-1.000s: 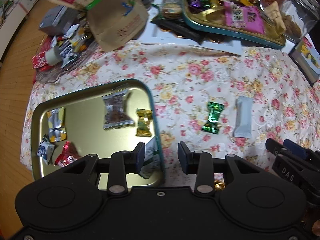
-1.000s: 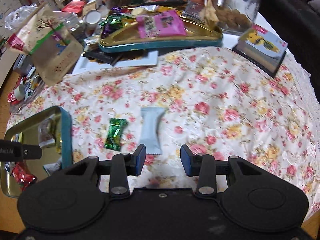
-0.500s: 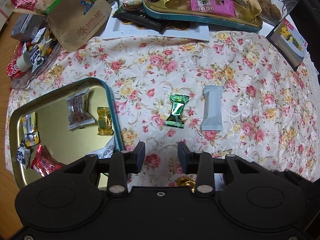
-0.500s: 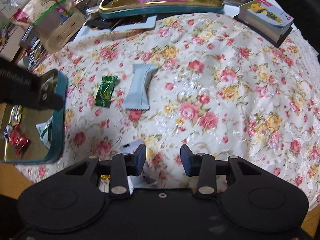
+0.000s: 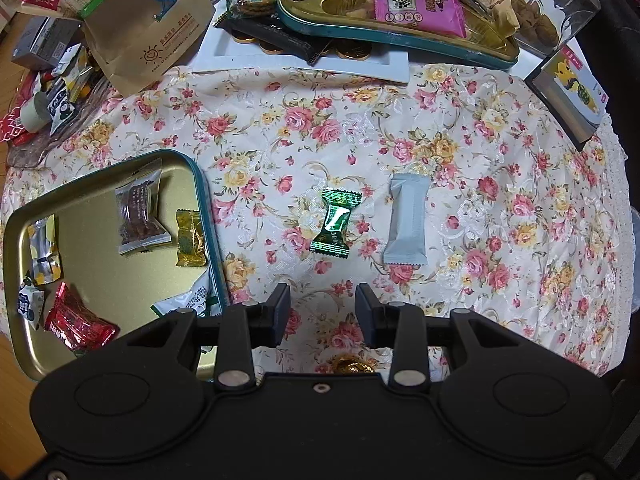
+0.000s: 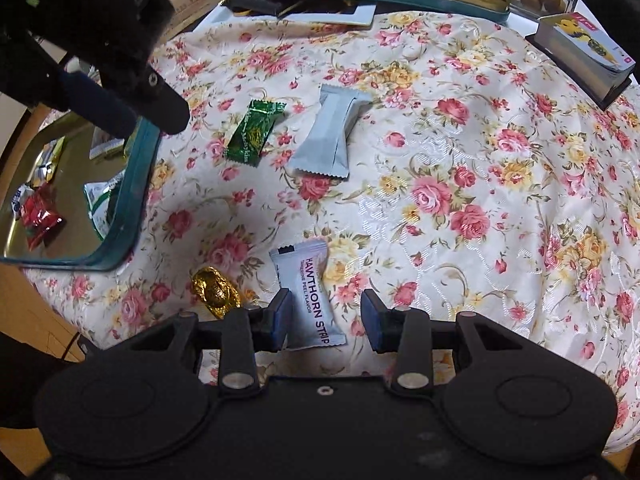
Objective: Organize snacks
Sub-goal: 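Grasp the white hawthorn strip packet with the right gripper, then lift the hawthorn strip packet with the right gripper while the left approaches the green candy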
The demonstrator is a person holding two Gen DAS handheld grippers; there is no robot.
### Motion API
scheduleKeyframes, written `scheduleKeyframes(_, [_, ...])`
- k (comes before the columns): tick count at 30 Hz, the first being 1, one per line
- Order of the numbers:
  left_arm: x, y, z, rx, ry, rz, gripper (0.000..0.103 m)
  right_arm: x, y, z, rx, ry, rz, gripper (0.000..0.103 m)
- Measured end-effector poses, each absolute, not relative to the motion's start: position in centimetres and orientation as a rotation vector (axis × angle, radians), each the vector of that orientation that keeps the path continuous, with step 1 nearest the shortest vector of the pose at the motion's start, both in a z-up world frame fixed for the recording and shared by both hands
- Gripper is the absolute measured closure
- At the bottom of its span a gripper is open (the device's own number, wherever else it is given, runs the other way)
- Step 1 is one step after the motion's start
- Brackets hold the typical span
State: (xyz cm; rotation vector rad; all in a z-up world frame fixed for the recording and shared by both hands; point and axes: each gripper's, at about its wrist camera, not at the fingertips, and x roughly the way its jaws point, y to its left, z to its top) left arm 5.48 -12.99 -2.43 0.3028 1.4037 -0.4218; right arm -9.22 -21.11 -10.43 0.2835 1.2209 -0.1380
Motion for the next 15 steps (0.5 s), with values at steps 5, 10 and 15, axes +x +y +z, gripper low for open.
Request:
scheduleKeyframes(5, [5.6, -12.6, -2.4, 0.295, 1.404, -0.407, 0.057, -8.8, -20.4, -10.4, 0.247, 1.213, -0.113, 0.062])
scheduleKeyframes(10, [5.7, -12.2, -2.3, 0.288, 1.404, -0.402, 0.057, -8.6, -19.6, -10.9, 0.191, 1.217, -0.116, 0.063])
scheduleKeyframes(15, [5.8, -11.9, -1.9, 0.272, 1.391, -0.410, 0.057, -8.3, -19.9, -10.8, 0.121, 1.199, -0.191, 0.077])
